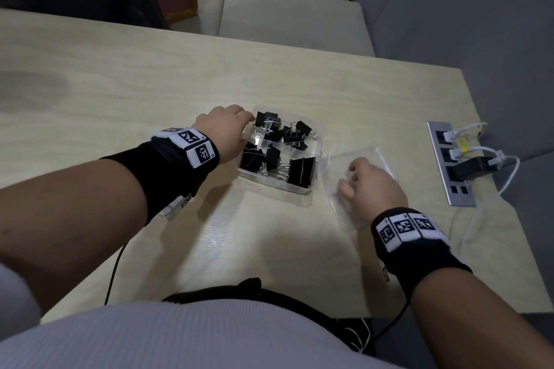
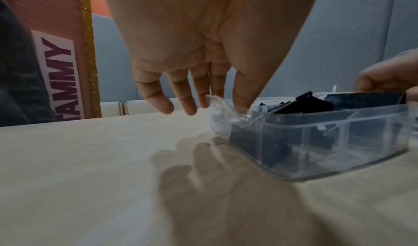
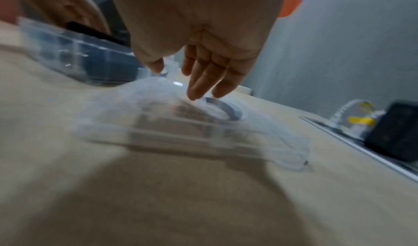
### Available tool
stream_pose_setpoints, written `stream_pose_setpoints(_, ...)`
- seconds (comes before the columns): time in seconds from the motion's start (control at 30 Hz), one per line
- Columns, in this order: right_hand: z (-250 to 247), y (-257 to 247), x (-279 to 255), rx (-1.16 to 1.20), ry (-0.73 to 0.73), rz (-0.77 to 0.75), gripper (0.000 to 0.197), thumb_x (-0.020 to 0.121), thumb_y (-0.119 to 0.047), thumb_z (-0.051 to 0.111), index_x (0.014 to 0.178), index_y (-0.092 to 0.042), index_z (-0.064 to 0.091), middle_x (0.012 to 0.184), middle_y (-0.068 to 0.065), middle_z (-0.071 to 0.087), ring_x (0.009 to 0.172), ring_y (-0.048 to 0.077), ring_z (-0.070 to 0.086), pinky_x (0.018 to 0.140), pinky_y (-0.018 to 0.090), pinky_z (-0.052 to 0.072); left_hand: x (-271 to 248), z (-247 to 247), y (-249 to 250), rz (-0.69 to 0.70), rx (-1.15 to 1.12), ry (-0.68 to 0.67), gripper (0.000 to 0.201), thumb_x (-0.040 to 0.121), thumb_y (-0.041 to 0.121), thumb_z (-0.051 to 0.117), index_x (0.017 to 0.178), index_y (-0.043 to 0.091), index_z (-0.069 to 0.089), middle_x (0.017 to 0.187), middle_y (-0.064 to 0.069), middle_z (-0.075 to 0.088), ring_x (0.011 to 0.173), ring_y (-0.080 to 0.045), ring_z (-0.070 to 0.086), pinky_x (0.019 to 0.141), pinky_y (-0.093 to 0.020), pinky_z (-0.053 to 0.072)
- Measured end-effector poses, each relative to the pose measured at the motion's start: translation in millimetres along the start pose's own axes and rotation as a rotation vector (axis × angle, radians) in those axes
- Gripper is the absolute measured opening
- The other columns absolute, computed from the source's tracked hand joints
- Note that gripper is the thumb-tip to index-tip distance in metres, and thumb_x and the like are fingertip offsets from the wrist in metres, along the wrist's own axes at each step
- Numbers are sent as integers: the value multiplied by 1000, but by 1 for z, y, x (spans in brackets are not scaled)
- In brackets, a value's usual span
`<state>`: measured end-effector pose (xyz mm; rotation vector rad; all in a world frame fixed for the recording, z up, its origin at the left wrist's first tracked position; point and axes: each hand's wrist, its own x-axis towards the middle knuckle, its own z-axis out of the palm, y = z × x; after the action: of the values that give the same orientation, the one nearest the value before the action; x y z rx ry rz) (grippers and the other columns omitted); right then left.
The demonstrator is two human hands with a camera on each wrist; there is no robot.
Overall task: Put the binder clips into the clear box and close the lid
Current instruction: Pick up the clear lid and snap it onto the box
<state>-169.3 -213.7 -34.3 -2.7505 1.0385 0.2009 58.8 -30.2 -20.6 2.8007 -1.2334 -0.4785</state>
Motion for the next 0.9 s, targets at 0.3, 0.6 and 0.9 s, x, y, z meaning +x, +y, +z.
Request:
stream_pose_setpoints(0.3, 14, 17, 5, 196, -144, 798, 85, 69, -60, 62, 128, -7, 33, 130, 19, 38, 115, 43, 44, 94, 49, 41, 2, 2, -6, 2, -29, -8, 51, 89, 27, 59, 138, 25, 44, 143, -1, 44, 123, -29, 51, 95, -46, 48)
stream_pose_setpoints(0.6, 10, 6, 14, 417, -84, 839, 56, 68, -36, 66, 111, -2, 53, 116, 20, 54, 94, 37, 58, 81, 41, 51, 3, 3, -14, 2, -95, -1, 53, 86, 24, 63, 136, 21, 47, 138, -4, 49, 115, -29, 58, 94, -45, 50)
stream_pose_setpoints(0.9, -31, -2, 17, 742, 376, 543, 41, 87, -34, 62, 118, -9, 52, 109, 9, 61, 93, 26, 57, 76, 26, 36, 1, -2, -18, 14, -86, -10, 47, 91, 28, 53, 137, 22, 46, 141, -4, 49, 119, -28, 56, 96, -43, 49)
